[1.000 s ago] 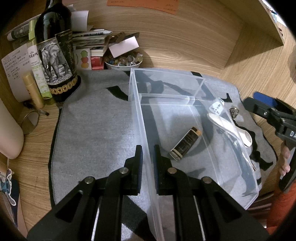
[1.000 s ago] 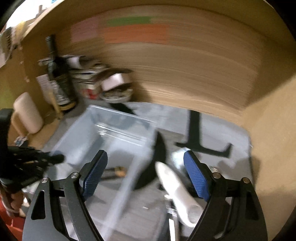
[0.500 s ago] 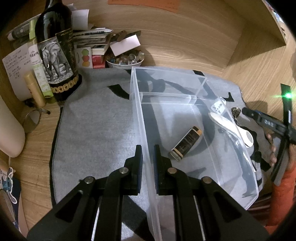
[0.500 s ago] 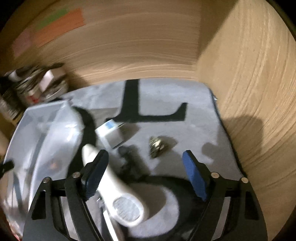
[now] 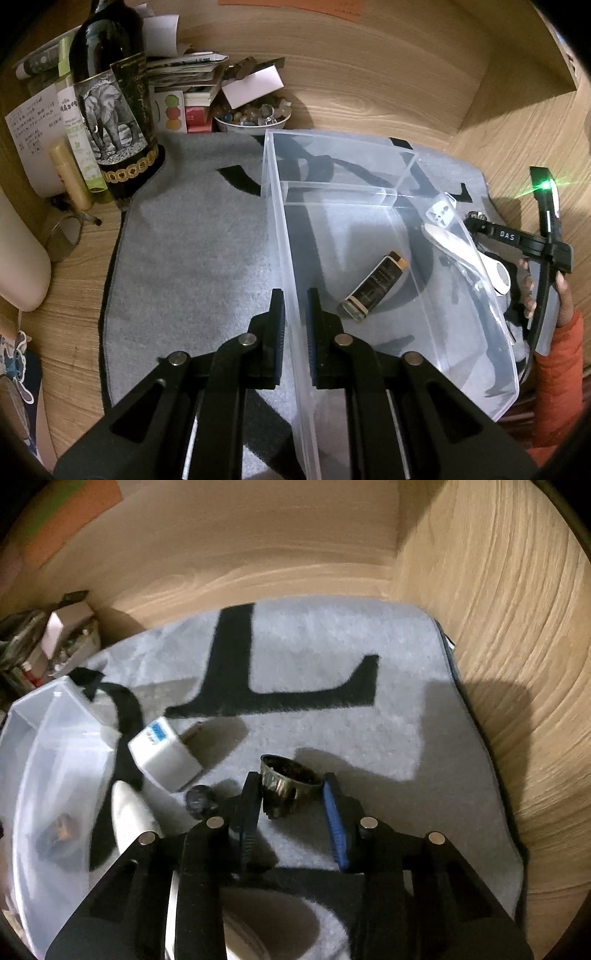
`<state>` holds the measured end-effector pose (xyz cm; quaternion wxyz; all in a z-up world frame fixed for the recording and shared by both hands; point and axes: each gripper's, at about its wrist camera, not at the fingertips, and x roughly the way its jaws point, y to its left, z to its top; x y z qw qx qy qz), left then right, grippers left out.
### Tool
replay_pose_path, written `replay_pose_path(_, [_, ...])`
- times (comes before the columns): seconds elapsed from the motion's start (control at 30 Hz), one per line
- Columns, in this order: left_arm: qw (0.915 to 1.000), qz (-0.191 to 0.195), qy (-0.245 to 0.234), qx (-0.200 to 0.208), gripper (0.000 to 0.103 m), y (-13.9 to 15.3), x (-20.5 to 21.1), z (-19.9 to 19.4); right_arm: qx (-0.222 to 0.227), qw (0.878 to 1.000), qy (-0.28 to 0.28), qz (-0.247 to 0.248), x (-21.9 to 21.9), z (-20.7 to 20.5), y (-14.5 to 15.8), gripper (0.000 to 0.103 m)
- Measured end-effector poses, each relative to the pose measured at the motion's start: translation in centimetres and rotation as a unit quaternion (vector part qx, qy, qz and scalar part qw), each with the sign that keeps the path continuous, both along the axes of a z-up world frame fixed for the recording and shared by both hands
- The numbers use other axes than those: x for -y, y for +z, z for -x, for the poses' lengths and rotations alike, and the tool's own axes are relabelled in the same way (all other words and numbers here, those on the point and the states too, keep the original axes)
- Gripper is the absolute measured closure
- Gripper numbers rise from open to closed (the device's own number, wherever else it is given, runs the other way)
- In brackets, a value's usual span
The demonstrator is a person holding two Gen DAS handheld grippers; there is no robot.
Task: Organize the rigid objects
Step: 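Grasp the dark metal ring-shaped cap with the right tool, then carry the metal cap over the box and open the right tool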
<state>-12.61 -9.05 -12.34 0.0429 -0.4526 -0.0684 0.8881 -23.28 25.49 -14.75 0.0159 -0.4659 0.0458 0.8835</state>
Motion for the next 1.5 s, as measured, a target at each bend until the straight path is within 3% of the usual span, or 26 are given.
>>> replay_pose_path(0.5, [1.0,0.002,0.001,-0.008,0.092,0.2,0.0,0.0,-0.107,0.99,0.097,-0.012,6.3,-4.7,7.9,0.073])
replay_pose_path(0.73, [0.9999,-0.002,0.004,-0.01,0.092,0.3,0.1,-0.1,-0.131,0.98,0.15,0.008,10.2,-5.5,9.1,0.073])
replay_pose_path(1.03, [0.9999,-0.005,0.005,-0.012,0.092,0.3,0.2,-0.2,-0.119,0.971,0.207,0.029,14.3,-5.3,8.3,0.073])
replay_pose_path(1.37, [0.9999,-0.005,0.005,-0.012,0.092,0.3,0.1,-0.2,-0.054,0.965,0.255,0.001,17.3,-5.3,4.6,0.073])
replay_pose_path(1.5, [0.9999,-0.003,0.004,-0.012,0.092,0.4,-0.1,-0.2,-0.052,0.963,0.264,-0.016,17.8,-5.7,4.1,0.072])
